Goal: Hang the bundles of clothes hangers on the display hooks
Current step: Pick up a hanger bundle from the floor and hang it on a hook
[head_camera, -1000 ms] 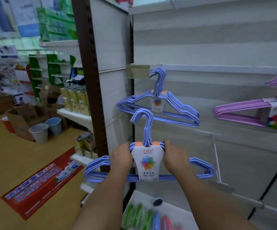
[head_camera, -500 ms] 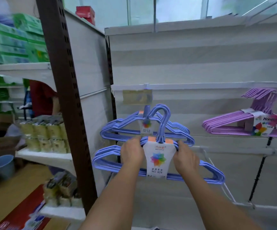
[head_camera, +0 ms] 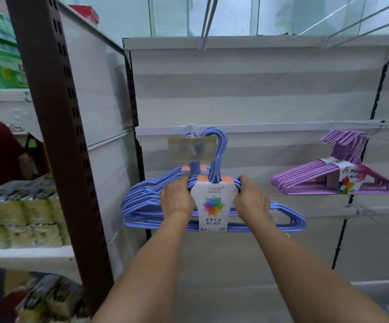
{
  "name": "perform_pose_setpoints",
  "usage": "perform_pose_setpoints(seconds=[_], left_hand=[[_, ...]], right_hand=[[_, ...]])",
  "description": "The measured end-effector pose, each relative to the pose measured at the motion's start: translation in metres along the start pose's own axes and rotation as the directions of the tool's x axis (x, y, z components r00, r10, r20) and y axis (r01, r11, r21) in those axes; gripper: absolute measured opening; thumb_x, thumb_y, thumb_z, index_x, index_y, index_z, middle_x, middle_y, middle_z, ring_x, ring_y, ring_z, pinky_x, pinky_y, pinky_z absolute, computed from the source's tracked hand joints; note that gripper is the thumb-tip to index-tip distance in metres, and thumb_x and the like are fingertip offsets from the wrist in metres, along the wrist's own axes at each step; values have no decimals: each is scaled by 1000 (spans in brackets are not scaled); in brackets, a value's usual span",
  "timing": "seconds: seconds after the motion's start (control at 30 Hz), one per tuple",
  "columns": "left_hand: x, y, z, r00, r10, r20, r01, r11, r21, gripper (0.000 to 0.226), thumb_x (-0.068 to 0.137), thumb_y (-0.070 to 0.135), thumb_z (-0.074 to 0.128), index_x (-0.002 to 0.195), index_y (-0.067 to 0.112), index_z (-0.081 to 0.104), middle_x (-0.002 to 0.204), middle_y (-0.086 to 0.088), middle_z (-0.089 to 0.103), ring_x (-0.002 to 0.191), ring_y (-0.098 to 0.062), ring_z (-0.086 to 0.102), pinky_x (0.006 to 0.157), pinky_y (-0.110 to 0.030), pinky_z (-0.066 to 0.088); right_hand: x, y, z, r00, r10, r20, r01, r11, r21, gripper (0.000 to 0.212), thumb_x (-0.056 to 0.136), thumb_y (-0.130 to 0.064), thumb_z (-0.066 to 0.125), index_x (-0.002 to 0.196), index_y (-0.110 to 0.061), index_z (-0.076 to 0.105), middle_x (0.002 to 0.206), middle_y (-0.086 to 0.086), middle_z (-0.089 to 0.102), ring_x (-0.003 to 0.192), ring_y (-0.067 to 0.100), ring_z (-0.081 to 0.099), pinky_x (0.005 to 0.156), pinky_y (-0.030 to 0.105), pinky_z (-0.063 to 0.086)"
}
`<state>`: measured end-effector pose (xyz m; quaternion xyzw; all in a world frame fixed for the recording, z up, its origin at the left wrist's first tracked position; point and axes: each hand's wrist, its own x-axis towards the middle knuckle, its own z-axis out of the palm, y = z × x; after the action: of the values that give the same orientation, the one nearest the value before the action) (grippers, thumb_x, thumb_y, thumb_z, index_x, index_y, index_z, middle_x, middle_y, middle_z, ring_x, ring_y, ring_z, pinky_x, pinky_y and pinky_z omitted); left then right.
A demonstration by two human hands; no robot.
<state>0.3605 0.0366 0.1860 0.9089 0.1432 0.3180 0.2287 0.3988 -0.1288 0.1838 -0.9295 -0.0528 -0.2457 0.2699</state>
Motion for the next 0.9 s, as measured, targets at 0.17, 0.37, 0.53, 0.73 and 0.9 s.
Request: perform_pose_setpoints(seconds=[0.17,0.37,0.53,0.73,0.9], left_hand=[[12,-11,-4,995,20,-93,-17,999,32,49,91,9,46,137,25,48,125,-6,62,116,-28,52,98,-38,39],[12,-23,-11,991,36,-129,-21,993,119,50,92,6,43,138,24,47,128,-3,59,120,-24,48,105,-36,31],[16,-41,-1,997,-64,-35,67,994,85,48,94,17,47,141,26,42,136,-3,55,123,-25,50,101,-40,41],[16,-44,9,992,-125,6,125,991,54,44,97,19,43,140,26,41,133,-5,55,118,-28,53,93,-42,45],[26,-47,15,983,-141,121,145,989,-24,58,91,16,51,146,25,34,143,-4,46,129,-27,44,104,-44,40]], right_hand=[[9,-13,14,998,-63,17,62,997,44,17,92,-10,43,107,-15,50,113,7,59,96,35,56,67,34,35],[8,-21,35,992,-93,89,84,991,106,20,95,-11,41,114,-16,46,115,7,58,96,33,56,67,35,36],[11,-24,46,980,-161,114,152,985,88,3,95,-13,41,96,-16,42,105,8,60,86,30,52,64,33,31],[24,-16,55,949,-239,205,218,969,120,16,93,-15,46,109,-12,47,114,9,57,101,32,54,70,33,34],[8,-4,55,928,-344,143,329,937,121,60,90,-40,41,144,-14,31,146,3,32,134,21,29,107,35,31]])
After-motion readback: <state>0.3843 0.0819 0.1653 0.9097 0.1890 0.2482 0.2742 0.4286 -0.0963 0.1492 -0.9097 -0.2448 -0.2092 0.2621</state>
